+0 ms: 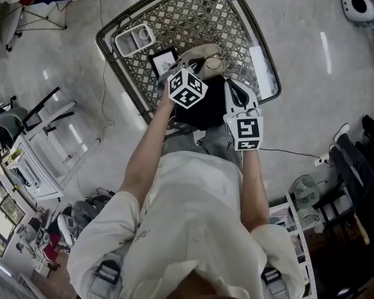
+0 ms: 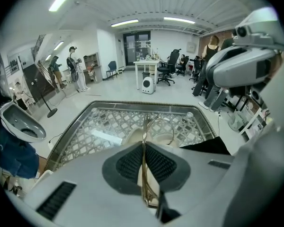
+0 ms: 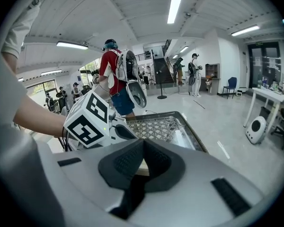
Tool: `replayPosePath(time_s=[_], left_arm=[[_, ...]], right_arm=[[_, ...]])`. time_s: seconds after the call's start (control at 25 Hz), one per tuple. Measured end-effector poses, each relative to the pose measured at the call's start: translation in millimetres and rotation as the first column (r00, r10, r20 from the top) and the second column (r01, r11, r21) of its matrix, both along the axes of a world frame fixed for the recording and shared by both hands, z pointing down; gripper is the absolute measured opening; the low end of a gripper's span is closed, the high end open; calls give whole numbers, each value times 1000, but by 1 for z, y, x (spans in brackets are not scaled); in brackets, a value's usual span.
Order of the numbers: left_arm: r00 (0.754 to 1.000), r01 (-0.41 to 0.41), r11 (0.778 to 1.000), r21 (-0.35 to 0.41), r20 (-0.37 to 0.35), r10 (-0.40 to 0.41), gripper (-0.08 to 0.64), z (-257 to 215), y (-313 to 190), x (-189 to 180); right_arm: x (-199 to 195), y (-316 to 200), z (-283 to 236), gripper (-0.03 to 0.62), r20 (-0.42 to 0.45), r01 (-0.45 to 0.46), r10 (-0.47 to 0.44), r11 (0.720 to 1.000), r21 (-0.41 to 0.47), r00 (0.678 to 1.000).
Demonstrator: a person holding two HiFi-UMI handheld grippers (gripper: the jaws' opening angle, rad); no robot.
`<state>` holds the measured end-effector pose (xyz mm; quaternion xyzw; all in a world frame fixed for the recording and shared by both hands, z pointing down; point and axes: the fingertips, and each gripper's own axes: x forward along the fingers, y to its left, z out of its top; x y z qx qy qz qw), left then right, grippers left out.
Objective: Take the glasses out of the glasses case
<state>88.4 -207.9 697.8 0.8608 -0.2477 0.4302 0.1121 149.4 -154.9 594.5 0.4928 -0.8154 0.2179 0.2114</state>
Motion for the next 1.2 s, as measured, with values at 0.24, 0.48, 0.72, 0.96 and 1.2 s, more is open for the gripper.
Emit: replayPosePath(time_s=[0.24, 0.48, 0.72, 0.96, 1.2], left_arm=[[999, 31, 999, 43, -44, -29, 29, -29, 3, -8], [994, 59, 994, 89, -93, -50, 29, -63, 7, -20], [988, 84, 988, 132, -143, -65, 29, -96, 16, -32], [978, 107, 979, 172, -193, -73, 29, -128, 28, -45], [967, 123, 970, 211, -246, -69, 29, -161, 42, -60]], right_arm=[[-2, 1, -15, 6, -28, 10, -9, 999, 38, 1000], [-5, 3, -29, 6, -53, 13, -10, 998, 69, 999], [-10, 8, -45, 6, -66, 14, -7, 995, 102, 998], [-19, 19, -62, 6, -69, 6, 3, 991, 131, 998], [-29, 32, -83, 6, -87, 10, 4, 987, 161, 996]])
